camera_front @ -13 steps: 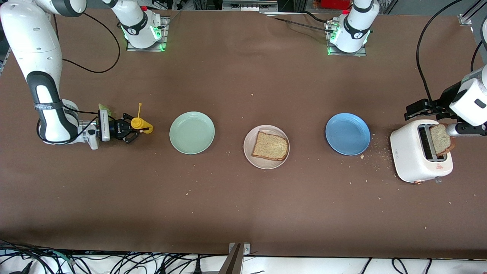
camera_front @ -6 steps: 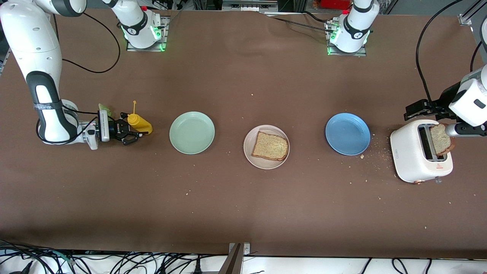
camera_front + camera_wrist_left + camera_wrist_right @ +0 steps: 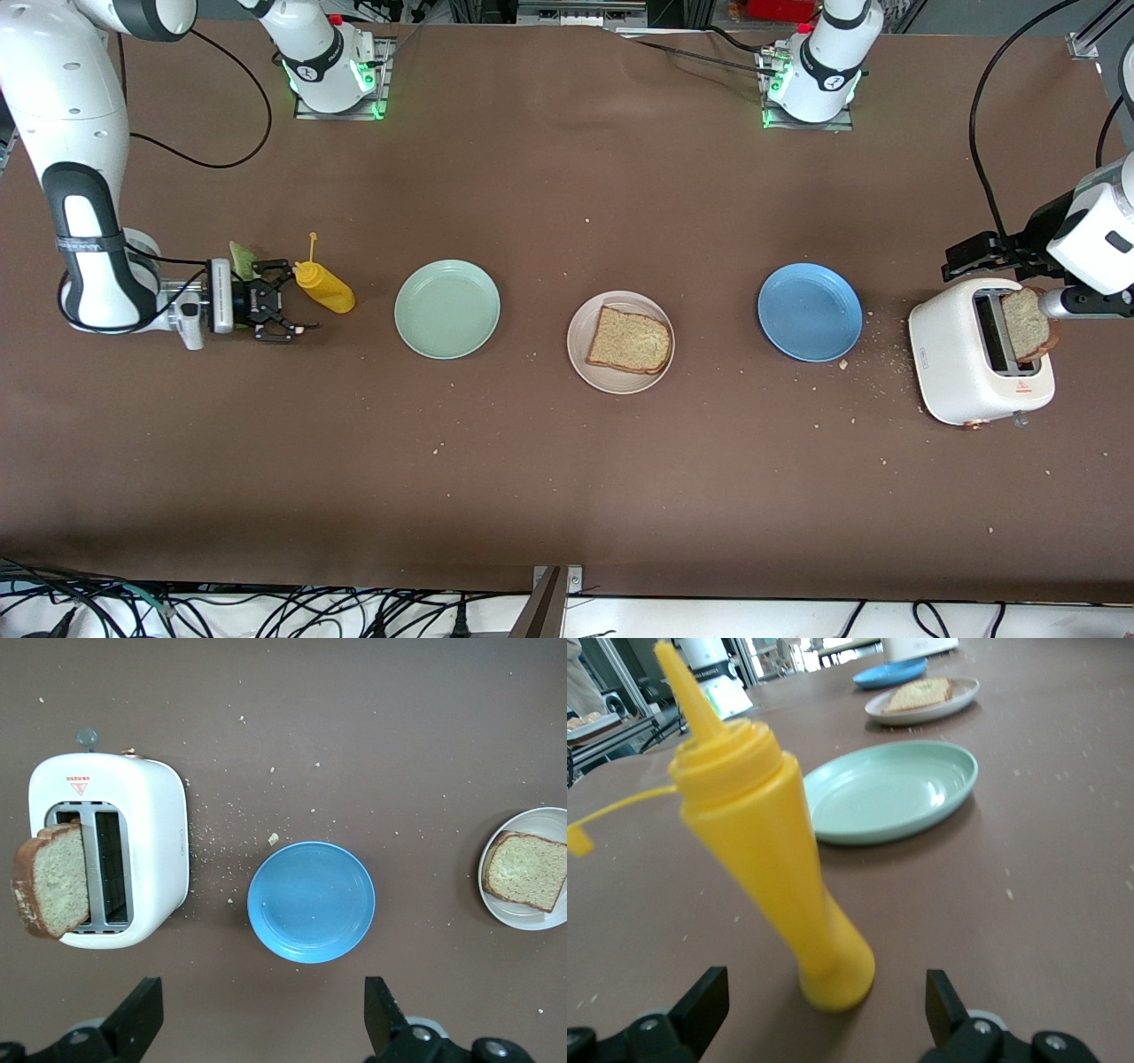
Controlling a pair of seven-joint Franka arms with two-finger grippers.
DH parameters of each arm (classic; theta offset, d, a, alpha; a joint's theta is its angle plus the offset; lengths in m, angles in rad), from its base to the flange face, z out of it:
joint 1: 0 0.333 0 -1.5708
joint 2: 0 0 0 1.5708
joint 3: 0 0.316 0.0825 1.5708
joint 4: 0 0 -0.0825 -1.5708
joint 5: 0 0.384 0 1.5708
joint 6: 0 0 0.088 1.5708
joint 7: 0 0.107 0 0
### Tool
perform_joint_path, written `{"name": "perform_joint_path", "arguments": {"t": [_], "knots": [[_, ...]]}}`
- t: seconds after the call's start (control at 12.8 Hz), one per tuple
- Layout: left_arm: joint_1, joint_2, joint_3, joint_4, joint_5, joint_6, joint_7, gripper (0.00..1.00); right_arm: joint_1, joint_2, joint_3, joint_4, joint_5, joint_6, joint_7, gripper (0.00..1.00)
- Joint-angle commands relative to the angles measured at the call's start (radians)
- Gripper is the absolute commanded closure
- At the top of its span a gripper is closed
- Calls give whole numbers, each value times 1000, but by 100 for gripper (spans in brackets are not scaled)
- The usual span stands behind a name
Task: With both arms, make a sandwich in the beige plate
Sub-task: 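Set down the mustard bottle, open and withdraw the right gripper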
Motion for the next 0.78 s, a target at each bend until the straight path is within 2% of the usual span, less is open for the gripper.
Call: {"name": "perform_joint_path", "arguments": {"t": [0.0, 0.39, 0.7], "knots": [[1, 5, -3, 13, 46, 2, 16, 0, -9, 14, -60, 62, -69, 3, 87, 2], [1, 6, -5, 15, 44, -1, 13, 0, -1, -9, -143, 242, -235, -5, 292, 2], [1, 6, -1, 17, 52, -1, 13, 0, 0, -133, -160, 305, -384, -6, 591, 2]]}}
